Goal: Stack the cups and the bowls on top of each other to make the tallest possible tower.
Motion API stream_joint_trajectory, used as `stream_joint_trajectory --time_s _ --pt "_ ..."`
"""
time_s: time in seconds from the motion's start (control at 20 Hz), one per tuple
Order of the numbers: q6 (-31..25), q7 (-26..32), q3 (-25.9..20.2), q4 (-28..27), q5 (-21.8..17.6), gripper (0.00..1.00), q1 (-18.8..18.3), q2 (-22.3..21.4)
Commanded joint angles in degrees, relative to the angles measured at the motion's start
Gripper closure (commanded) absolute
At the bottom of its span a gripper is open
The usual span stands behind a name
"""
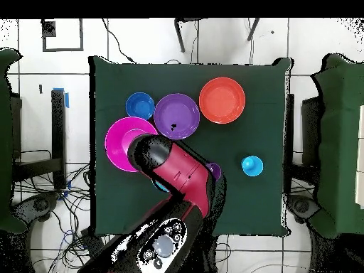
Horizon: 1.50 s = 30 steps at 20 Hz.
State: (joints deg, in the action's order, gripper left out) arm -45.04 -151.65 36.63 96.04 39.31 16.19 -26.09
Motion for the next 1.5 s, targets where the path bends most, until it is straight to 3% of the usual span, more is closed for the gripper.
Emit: stream_joint_trajectory --time_s 0.05,0.6,1.05,1.5 --pt "-5.81 -12.17 -2.61 -1.84 -4.38 1.00 1.14 2.95" --pt "-6.90 -10.84 -1.61 -2.78 -4.32 1.00 1.01 3.60" --pt "-15.62 -10.37 3.19 -9.41 -8.49 1.00 0.56 4.03" --pt "-17.22 -11.30 3.44 -10.13 -8.37 1.00 0.77 3.82"
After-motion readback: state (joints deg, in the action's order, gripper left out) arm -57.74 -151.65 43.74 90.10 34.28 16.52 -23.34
